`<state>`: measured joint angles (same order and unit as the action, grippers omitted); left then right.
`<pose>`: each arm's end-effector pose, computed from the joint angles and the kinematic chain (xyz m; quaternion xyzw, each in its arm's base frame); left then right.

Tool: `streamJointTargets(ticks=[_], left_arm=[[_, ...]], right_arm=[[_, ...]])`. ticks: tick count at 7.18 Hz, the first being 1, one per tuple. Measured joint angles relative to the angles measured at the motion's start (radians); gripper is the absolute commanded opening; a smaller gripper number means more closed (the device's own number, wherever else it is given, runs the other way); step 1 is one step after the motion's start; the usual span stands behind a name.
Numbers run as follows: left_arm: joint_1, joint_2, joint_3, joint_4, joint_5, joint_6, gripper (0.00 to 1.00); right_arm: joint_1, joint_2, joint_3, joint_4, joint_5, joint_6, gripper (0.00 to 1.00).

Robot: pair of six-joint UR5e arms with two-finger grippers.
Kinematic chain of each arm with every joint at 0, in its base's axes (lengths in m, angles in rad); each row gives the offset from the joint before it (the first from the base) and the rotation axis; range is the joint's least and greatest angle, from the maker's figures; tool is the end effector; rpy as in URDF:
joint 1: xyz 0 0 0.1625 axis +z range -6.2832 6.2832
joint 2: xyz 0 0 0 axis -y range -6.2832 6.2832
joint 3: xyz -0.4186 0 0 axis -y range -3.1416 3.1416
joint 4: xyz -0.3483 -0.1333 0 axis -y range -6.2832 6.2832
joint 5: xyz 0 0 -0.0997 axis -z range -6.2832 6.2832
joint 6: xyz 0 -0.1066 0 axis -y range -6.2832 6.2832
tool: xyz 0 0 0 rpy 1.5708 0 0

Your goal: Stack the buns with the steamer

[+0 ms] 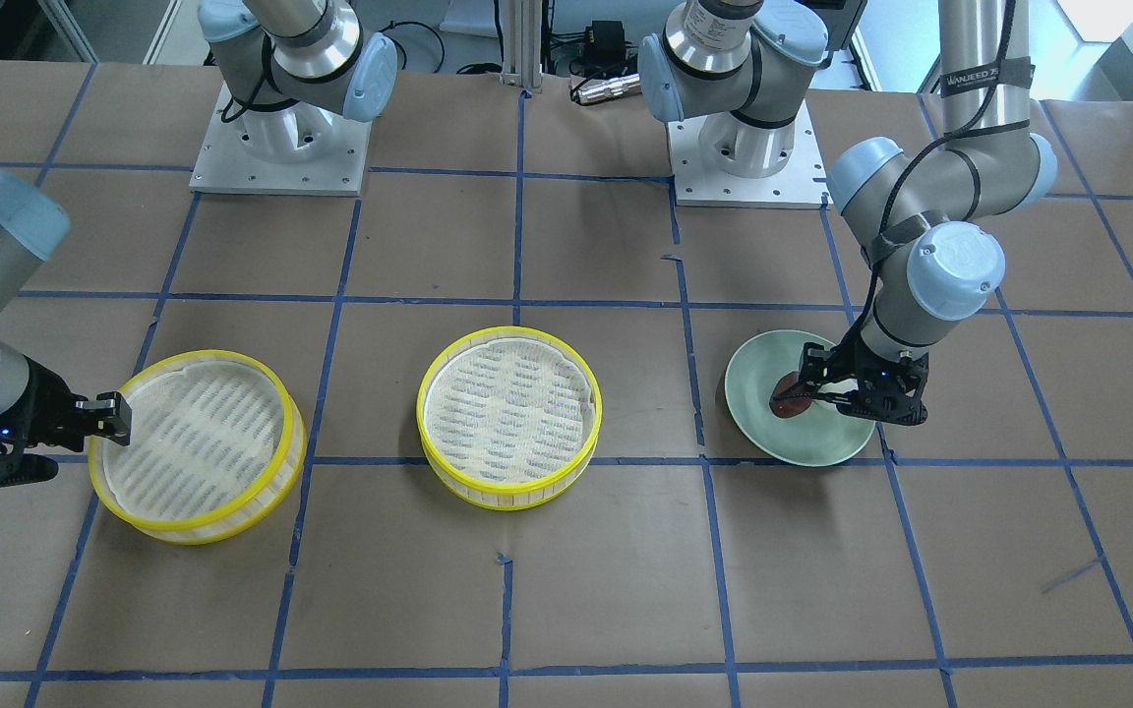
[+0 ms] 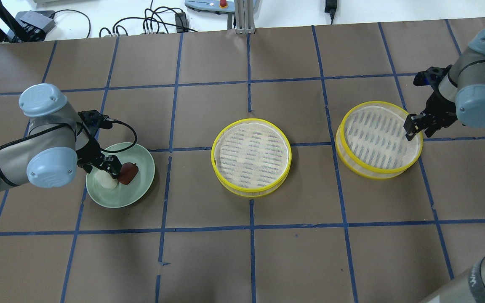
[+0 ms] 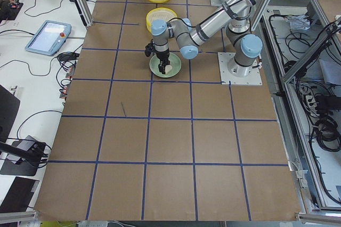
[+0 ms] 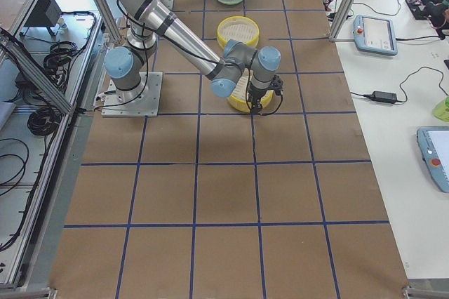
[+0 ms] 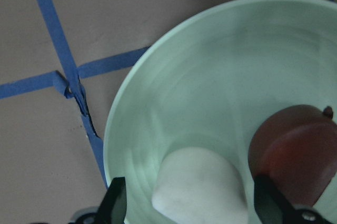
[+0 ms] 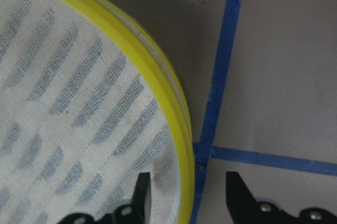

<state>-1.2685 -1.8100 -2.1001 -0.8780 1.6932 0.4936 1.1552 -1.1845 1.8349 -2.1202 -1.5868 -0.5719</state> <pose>0.0165 -0.4568 0.2141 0.0976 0.9926 0.0585 0.0417 -0.0909 -0.5319 0.2233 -0.0784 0.9956 0.0482 0.0169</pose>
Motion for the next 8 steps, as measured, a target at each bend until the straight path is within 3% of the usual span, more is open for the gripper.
streamJointTargets(ticks=[5,8], left_arm=[[-0.035,0.065,0.014,-0.04,0.038,-0.051,0.08],[-0.173,0.16,0.137,-0.256,0.029,-0.233,0.08]], right_arm=[[0.0,-0.005,-0.009,0.005,-0.002,-0.003,0.05],[0.0,-0.058,-0.093,0.132,-0.004,-0.002,0.05]])
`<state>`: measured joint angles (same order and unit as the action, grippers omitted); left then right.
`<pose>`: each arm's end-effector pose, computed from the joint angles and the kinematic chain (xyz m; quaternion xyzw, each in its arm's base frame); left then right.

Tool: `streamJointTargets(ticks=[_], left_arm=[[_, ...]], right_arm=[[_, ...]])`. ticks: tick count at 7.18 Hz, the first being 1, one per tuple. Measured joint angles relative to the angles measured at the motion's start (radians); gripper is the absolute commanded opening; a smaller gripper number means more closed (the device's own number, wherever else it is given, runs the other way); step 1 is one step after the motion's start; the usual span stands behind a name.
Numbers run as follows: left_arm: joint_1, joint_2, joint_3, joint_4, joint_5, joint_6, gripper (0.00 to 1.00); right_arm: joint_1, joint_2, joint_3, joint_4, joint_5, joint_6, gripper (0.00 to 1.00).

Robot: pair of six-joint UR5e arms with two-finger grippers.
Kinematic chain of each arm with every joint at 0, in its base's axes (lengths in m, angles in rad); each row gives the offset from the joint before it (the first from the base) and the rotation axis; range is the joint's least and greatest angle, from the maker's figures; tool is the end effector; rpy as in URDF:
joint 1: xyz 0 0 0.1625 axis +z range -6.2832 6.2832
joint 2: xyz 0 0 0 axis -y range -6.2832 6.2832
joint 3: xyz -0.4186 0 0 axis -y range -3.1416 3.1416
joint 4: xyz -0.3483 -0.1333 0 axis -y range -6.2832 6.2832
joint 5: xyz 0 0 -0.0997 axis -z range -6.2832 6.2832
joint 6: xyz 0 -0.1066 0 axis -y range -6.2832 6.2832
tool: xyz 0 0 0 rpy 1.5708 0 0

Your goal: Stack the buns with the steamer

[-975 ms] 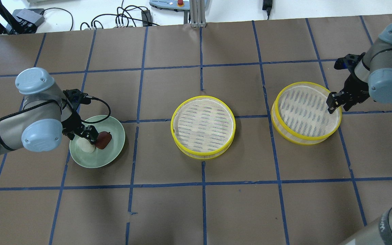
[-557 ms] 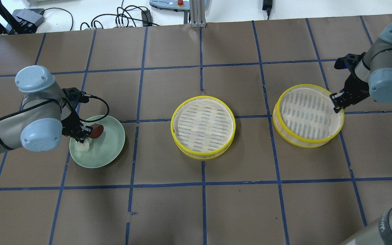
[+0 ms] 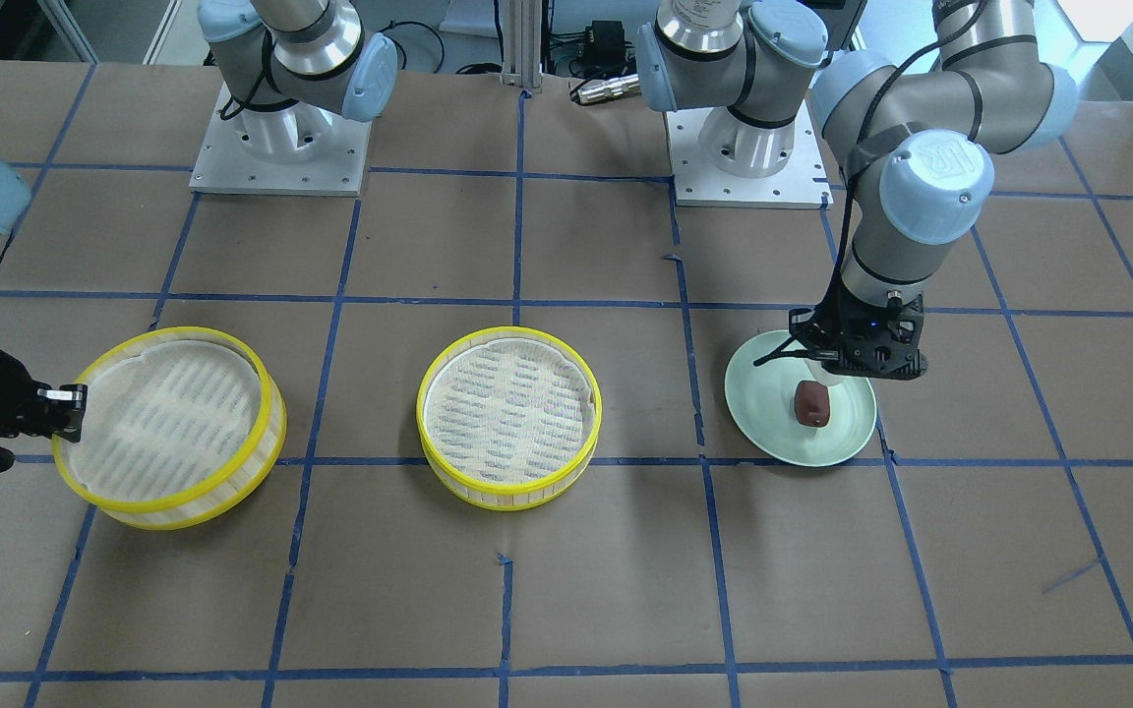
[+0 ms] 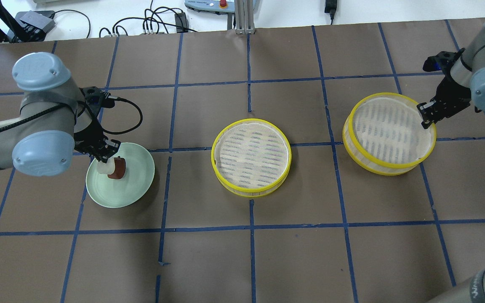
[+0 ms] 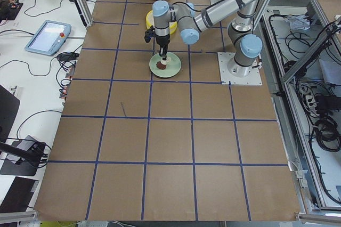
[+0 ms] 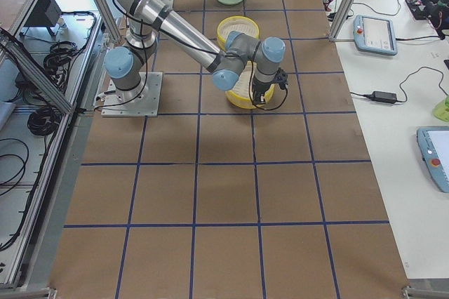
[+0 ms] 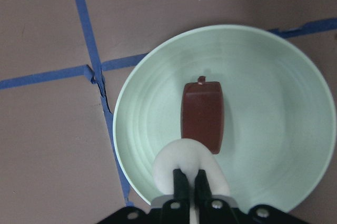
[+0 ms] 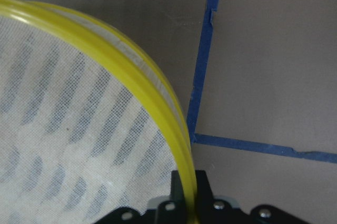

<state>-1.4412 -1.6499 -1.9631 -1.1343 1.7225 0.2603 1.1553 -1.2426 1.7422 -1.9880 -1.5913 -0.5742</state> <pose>-0.0594 -0.4508 0.3128 0.0664 0.9948 0.0318 0.0710 -0.0945 -0.5390 0.2775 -0.0796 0.9959 0.0411 0.0105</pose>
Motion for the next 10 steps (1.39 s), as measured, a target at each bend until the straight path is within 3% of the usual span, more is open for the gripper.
streamJointTargets(ticks=[2,4,6,7,10], left_arm=[[-0.178,-0.013,0.105,-0.088,-0.068,-0.264,0.09],[-0.305,-0.105,0.138,0.025,-0.177,-0.453,0.11],[-0.407,-0.224,0.143,0.205,-0.21,-0.605,0.82],[-0.434,-0.252,0.143,0.244,-0.212,-0.681,1.0],[-0.448,-0.238,0.161,0.261,-0.205,-0.712,1.0]], right_arm=[[0.001,-0.015,-0.013,0.035,0.001,-0.001,0.04],[0.007,-0.018,-0.01,0.048,0.002,0.003,0.04],[0.053,-0.031,-0.011,0.058,0.002,0.037,0.03],[0.113,-0.04,-0.012,0.058,0.0,0.085,0.03],[0.34,-0.048,-0.015,0.05,-0.005,0.315,0.03]])
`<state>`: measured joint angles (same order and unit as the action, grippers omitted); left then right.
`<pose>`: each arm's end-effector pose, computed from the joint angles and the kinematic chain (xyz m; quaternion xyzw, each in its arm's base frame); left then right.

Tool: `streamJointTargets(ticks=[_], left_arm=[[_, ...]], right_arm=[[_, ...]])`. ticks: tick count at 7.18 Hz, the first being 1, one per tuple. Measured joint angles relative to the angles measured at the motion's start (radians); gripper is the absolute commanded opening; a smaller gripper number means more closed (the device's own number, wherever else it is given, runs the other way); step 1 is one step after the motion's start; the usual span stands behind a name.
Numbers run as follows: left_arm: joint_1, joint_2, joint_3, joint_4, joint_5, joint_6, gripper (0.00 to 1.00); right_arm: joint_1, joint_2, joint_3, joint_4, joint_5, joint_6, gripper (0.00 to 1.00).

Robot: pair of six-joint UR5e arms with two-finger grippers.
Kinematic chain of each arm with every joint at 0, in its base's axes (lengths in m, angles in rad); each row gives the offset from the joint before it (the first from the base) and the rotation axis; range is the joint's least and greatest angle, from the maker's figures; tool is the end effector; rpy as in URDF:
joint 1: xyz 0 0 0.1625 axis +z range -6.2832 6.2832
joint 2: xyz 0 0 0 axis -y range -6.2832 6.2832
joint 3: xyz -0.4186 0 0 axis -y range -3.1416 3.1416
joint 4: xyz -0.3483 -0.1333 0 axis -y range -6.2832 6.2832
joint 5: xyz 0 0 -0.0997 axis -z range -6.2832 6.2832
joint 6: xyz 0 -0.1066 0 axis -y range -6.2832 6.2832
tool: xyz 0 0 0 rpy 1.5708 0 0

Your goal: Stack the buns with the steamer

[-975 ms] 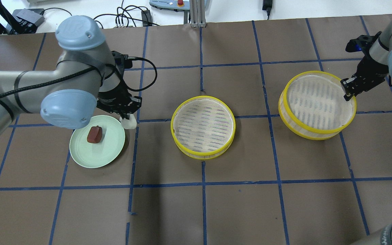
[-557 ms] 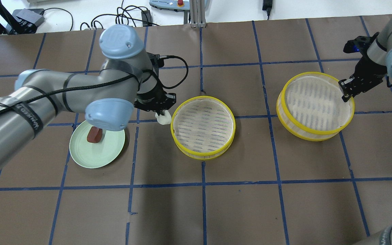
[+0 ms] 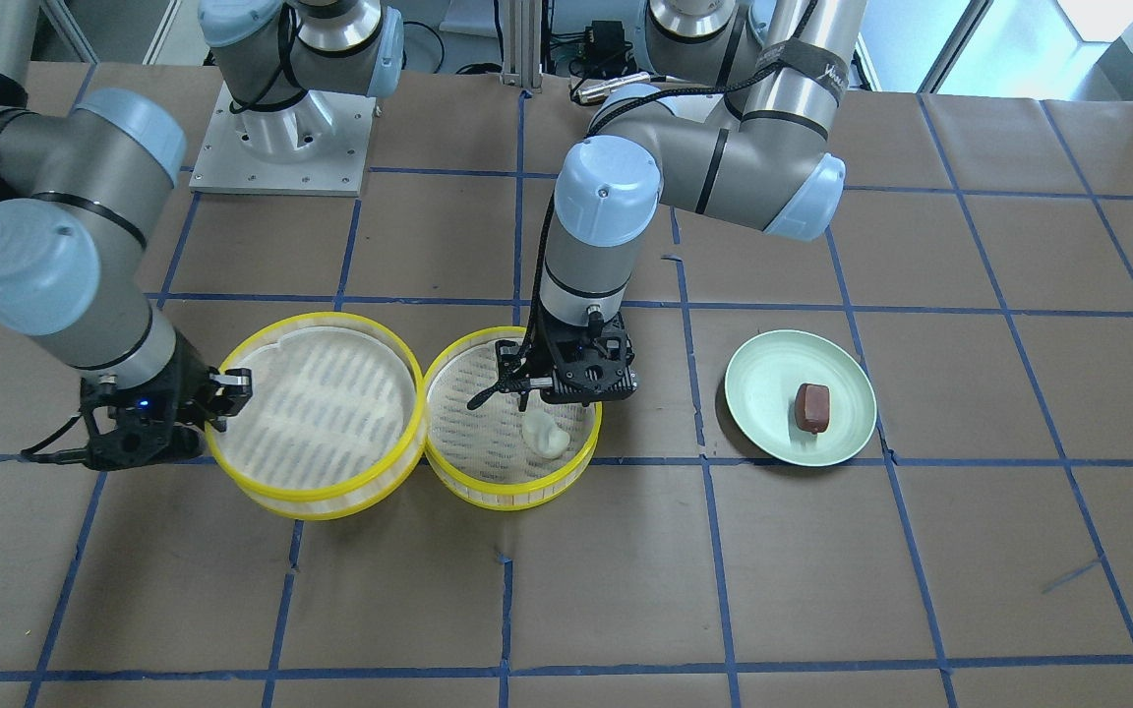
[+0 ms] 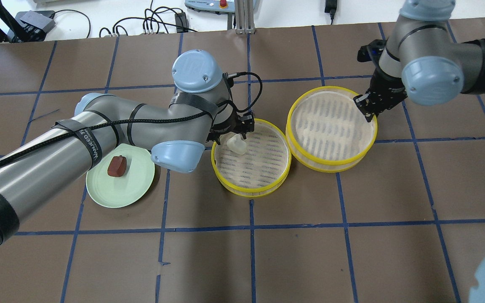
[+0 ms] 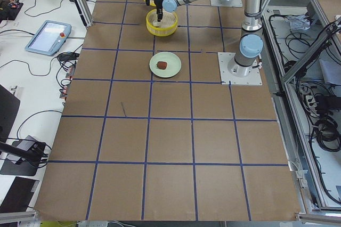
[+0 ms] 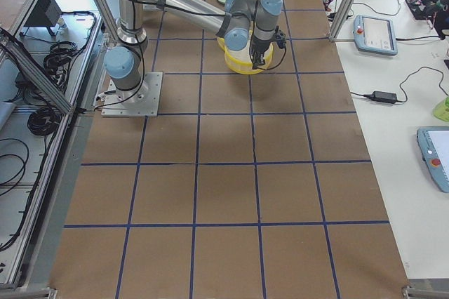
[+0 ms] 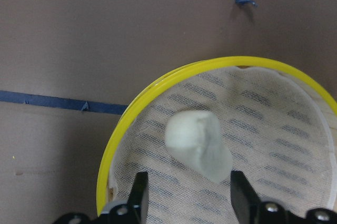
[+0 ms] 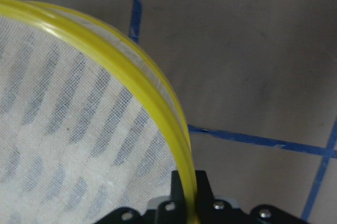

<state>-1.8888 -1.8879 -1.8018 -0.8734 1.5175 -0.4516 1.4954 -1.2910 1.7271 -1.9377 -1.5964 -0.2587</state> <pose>-0.3015 -0.4716 0.2883 0.0646 -0.9948 0.0591 0.0526 0.0908 -0.5317 0.3045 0.0919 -0.9951 -0.0362 0.0069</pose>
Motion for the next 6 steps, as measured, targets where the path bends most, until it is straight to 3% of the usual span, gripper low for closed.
streamJointTargets(ticks=[3,6], left_arm=[[0.141,0.063,0.0,-0.088,0.064,0.337,1.0],[0.36,0.111,-0.109,-0.124,0.112,0.659,0.98]], right_arm=[[0.131,0.0,-0.005,-0.011,0.01,0.174,0.04],[0.238,0.028,-0.015,-0.035,0.043,0.334,0.04]])
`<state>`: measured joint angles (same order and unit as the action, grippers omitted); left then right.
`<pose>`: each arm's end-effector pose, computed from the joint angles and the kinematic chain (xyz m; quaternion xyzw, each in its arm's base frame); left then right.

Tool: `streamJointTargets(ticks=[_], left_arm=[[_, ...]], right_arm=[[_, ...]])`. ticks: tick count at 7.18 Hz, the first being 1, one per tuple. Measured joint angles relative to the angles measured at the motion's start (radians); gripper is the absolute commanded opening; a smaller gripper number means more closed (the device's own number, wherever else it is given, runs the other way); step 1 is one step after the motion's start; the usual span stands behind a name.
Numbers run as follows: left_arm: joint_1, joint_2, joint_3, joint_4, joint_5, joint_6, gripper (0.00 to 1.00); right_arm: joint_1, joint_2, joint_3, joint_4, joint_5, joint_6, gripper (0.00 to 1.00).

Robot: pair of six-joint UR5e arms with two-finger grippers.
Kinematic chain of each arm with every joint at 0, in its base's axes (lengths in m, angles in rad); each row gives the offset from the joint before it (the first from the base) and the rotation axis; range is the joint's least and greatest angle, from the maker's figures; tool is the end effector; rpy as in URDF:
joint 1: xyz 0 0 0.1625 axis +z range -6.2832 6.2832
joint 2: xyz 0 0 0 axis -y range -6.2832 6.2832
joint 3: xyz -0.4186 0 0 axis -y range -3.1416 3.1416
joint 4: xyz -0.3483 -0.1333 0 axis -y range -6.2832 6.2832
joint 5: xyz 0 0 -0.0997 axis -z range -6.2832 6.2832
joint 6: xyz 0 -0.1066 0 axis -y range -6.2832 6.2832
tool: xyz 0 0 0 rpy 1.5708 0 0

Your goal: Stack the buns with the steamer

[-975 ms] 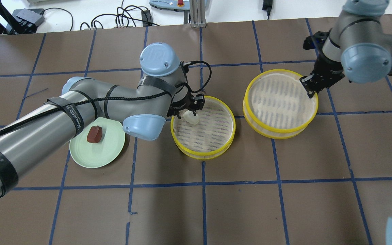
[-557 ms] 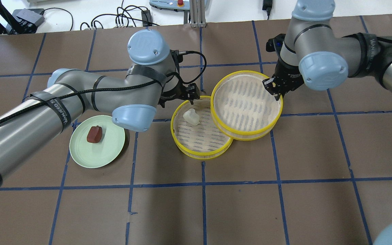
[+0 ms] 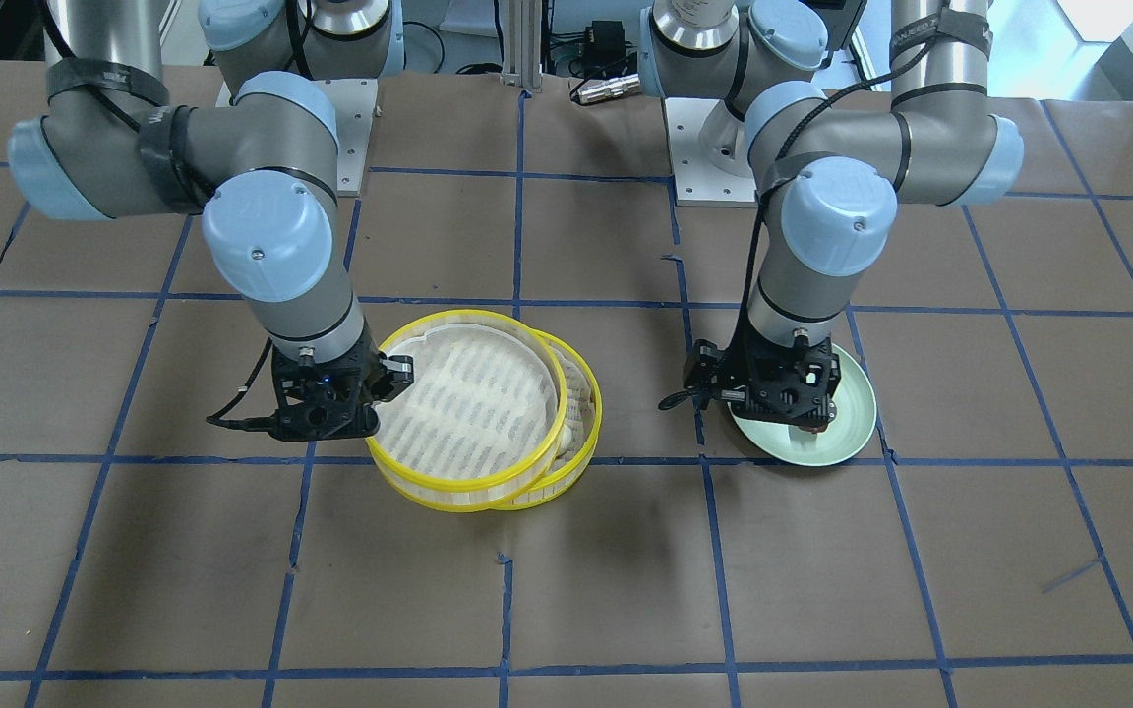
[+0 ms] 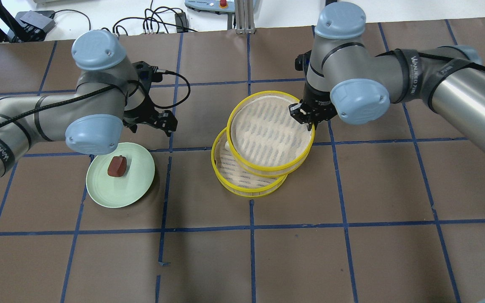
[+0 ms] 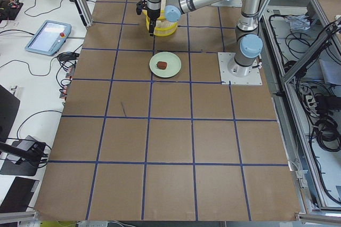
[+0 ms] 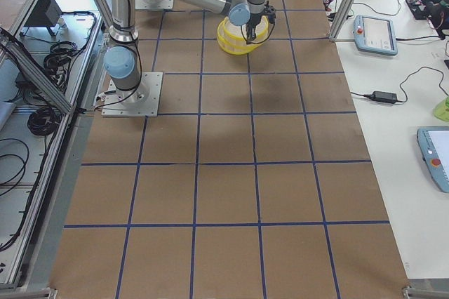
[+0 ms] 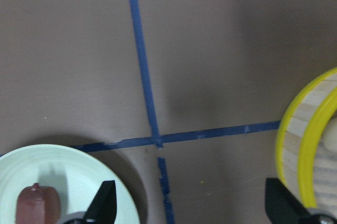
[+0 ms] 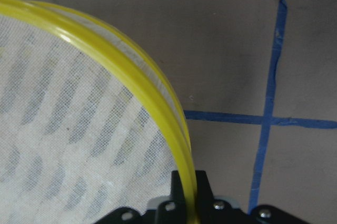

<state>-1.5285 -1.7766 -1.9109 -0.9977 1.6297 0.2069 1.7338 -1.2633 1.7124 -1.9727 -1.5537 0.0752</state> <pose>-0.1064 -0.4907 0.2878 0.0818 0.9961 -0.0098 0.0309 0.2202 -0.5060 0.2991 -0.0437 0.9987 0.0244 0.0057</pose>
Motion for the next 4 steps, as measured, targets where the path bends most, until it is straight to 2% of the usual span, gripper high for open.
streamJointTargets(ticks=[3,4], left_arm=[[0.102,-0.028,-0.074,0.004,0.038,0.11,0.88],[0.117,-0.042,-0.092,0.005,0.066,0.115,0.72]], right_arm=[[0.048,0.017,-0.001,-0.004,0.015,0.06,0.04],[0.051,0.018,0.001,-0.003,0.015,0.063,0.04]])
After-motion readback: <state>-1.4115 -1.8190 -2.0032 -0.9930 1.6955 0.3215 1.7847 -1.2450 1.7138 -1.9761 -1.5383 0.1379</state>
